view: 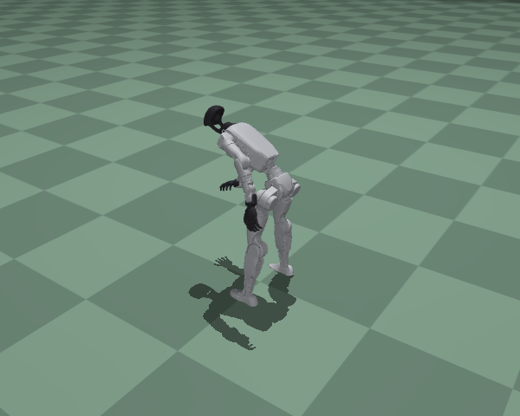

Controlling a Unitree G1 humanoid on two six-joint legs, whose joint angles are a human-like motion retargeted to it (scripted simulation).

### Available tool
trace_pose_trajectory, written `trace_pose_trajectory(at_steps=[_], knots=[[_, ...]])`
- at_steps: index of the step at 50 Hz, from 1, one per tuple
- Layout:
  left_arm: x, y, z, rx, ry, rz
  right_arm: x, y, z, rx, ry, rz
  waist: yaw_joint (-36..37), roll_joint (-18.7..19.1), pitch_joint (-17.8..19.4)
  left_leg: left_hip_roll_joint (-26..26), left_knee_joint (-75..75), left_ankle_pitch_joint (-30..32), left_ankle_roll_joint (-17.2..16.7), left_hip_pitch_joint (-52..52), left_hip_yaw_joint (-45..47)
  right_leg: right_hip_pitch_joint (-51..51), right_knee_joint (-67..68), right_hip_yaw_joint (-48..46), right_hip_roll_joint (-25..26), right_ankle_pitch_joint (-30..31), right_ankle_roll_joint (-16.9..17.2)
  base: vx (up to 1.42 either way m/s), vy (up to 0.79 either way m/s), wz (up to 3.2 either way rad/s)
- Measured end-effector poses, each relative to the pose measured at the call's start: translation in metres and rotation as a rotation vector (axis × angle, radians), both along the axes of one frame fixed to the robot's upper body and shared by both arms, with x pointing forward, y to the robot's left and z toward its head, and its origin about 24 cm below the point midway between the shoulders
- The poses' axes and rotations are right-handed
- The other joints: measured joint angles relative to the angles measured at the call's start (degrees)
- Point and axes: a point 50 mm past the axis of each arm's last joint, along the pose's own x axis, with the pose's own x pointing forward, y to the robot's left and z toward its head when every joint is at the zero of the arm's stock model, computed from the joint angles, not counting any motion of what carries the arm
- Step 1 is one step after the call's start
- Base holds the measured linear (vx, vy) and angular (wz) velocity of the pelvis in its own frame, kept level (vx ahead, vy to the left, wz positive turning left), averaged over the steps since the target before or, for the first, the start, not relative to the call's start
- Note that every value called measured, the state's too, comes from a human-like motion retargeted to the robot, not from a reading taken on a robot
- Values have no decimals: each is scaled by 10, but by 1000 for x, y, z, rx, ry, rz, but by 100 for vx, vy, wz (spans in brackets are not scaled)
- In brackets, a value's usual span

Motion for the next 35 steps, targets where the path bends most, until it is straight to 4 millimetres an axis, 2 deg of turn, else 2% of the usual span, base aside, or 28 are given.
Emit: trace_pose_trajectory(at_steps=[5, 9, 15, 21, 27, 33, 35], knots=[[-1, 2, -1, 63, 42, -51, -30, 21, -40, 70, 48, 219, 7, -26, -43, -9, 55, -56, 21, 74, 12, 90, 9, 11, -6, -31, 0, 12, 7, -29], [-6, 10, -1, 125, 87, -82, -64, 39, -55, 172, 69, 418, 12, -49, -79, -11, 89, -100, 32, 142, 24, 167, 13, 19, -7, -59, -2, 16, 7, -33], [-13, 17, -4, 188, 168, -118, -117, 58, -40, 237, 86, 729, 15, -71, -131, -10, 117, -157, 41, 253, 38, 283, 17, 30, -6, -102, -5, 18, 7, -30], [-12, 18, -8, 198, 218, -111, -154, 72, -21, 252, 135, 986, 15, -86, -181, -9, 95, -181, 40, 366, 50, 391, -5, 36, -6, -126, -4, 18, 6, -24], [-2, 12, -9, 199, 220, -152, -175, 83, -10, 242, 196, 1160, 20, -94, -221, -8, 36, -179, 35, 468, 65, 471, -36, 42, -6, -136, -3, 14, 5, -24], [9, 1, -10, 216, 229, -253, -182, 89, -6, 299, 247, 1283, 20, -92, -249, -6, -10, -173, 29, 527, 72, 510, -47, 45, -5, -144, -4, 6, 3, -10], [3, 1, -11, 225, 225, -241, -186, 92, -7, 347, 305, 1399, 6, -93, -273, -4, 32, -194, 55, 504, 81, 495, -19, 32, -7, -169, -35, 0, 0, 0]])
